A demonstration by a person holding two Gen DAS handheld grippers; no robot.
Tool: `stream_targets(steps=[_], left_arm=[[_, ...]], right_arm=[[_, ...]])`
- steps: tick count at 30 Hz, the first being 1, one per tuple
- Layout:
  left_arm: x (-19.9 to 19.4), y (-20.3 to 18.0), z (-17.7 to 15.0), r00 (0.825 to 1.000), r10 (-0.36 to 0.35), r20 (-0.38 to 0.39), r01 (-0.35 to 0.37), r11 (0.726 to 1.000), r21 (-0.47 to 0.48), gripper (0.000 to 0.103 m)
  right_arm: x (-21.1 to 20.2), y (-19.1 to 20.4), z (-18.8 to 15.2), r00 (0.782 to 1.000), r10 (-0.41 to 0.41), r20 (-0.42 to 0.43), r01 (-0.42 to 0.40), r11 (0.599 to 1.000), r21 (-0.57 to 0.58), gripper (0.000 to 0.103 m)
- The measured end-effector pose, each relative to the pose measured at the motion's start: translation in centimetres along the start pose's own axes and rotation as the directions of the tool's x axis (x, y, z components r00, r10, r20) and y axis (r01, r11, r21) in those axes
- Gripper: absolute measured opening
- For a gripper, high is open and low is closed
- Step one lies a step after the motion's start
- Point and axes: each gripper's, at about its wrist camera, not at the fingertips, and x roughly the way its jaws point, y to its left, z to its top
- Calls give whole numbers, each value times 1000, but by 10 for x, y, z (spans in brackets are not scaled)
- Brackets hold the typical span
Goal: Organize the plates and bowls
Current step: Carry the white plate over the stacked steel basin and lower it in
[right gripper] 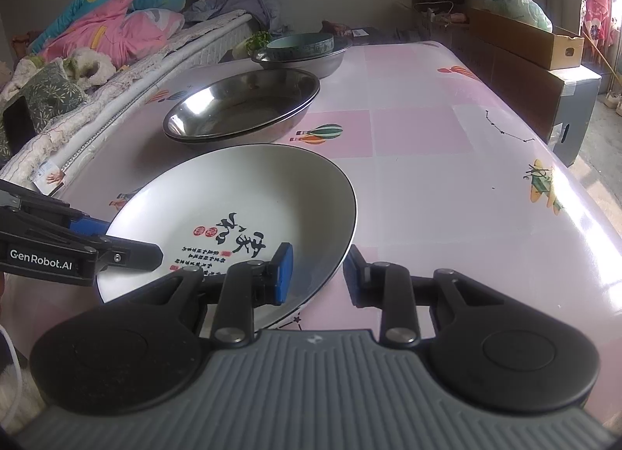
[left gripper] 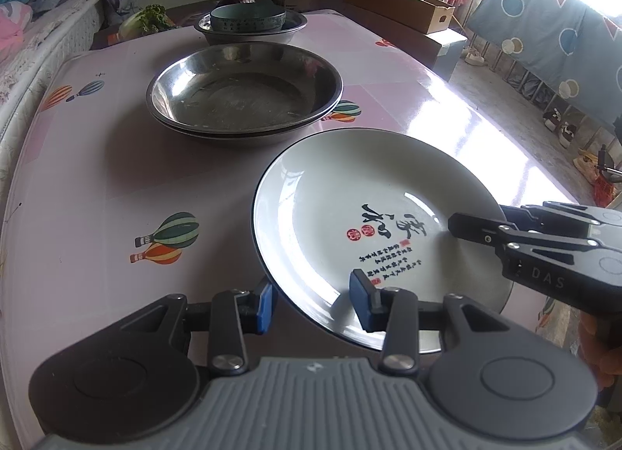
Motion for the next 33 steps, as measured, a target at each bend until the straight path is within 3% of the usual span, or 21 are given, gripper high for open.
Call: stream_targets(steps=[11, 25, 33], left_arm=[[-5, 0, -1, 1000, -2, 13, 2, 1000, 0, 41], [10, 18, 4, 997, -72, -3, 72, 997, 4, 34], [13, 15, 7, 999, -39, 29, 38, 999, 12, 31]], right_arm=[[-8, 2, 2, 1000, -10, 8, 10, 1000, -20, 28], [12, -12, 0, 1000, 9, -5, -9, 999, 32, 26], [16, -8, 1, 1000, -5, 15, 5, 1000, 23, 28]])
